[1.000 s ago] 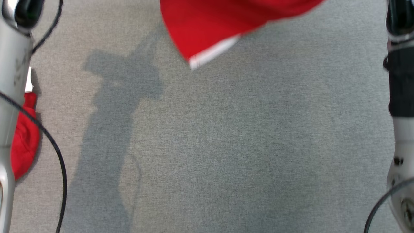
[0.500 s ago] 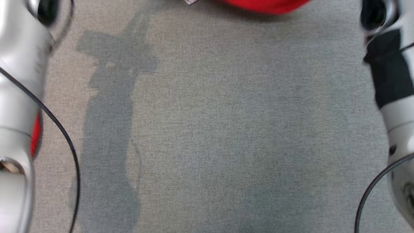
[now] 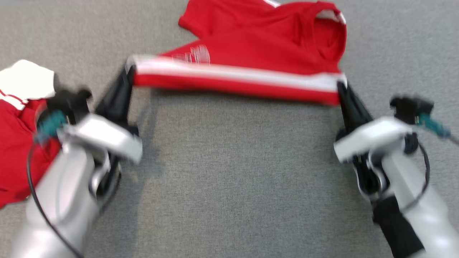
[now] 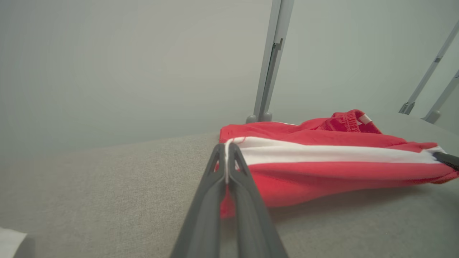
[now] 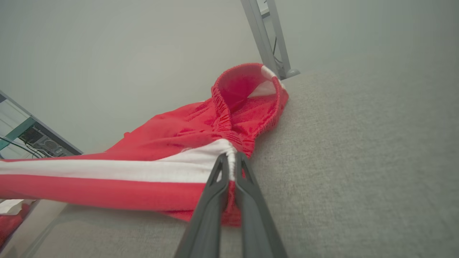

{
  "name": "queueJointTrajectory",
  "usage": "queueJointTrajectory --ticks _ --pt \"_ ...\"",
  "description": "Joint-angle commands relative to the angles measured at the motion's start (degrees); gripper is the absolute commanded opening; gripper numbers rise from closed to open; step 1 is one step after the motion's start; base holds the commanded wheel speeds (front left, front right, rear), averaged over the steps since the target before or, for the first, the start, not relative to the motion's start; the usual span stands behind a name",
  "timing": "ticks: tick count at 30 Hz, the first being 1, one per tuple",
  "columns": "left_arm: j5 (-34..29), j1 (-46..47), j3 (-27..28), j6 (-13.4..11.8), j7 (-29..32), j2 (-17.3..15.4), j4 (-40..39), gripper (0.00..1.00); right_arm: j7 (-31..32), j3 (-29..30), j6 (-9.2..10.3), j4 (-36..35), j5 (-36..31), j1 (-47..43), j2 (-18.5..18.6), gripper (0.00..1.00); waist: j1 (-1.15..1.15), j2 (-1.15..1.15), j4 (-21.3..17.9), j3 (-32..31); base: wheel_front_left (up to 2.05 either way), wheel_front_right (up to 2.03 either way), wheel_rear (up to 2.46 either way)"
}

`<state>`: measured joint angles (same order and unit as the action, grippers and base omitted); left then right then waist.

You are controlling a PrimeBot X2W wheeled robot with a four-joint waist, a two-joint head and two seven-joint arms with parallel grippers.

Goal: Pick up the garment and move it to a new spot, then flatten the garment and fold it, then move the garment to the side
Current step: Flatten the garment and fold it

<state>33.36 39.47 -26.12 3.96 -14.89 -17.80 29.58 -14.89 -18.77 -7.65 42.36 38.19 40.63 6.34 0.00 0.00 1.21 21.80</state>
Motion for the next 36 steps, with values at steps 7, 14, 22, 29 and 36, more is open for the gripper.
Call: queueJointTrajectory --ticks 7,14,22,29,36 --pt "-0.74 -22.24 -1.66 -5.60 5.08 -6.29 -19.74 0.00 -0.42 3.37 0.30 -11.05 1.58 -20.18 4.00 0.00 0.00 0.00 0.17 -7.41 0.00 0.00 0.00" --pt "0.36 -34.29 -2.20 -11.30 13.27 -11.28 -35.53 0.00 1.82 7.82 0.31 -17.96 0.01 -31.84 4.78 0.00 0.00 0.00 0.46 -10.94 0.00 0.00 0.00" --pt "2.57 -46.26 -1.67 -18.95 20.92 -15.13 -51.94 0.00 12.47 17.36 0.36 -32.91 -5.25 -47.35 1.72 0.00 0.00 0.00 0.73 -13.82 0.00 0.00 0.00" --pt "2.06 -45.69 -0.36 -20.27 21.94 -16.58 -54.93 0.00 19.25 21.51 0.37 -42.50 -8.61 -51.24 -1.60 0.00 0.00 0.00 -0.30 -13.53 0.00 0.00 0.00" --pt "0.30 -36.62 1.13 -18.30 21.15 -16.18 -52.34 0.00 18.55 23.35 0.37 -46.69 -9.47 -46.57 -3.03 0.00 0.00 0.00 -1.87 -10.59 0.00 0.00 0.00"
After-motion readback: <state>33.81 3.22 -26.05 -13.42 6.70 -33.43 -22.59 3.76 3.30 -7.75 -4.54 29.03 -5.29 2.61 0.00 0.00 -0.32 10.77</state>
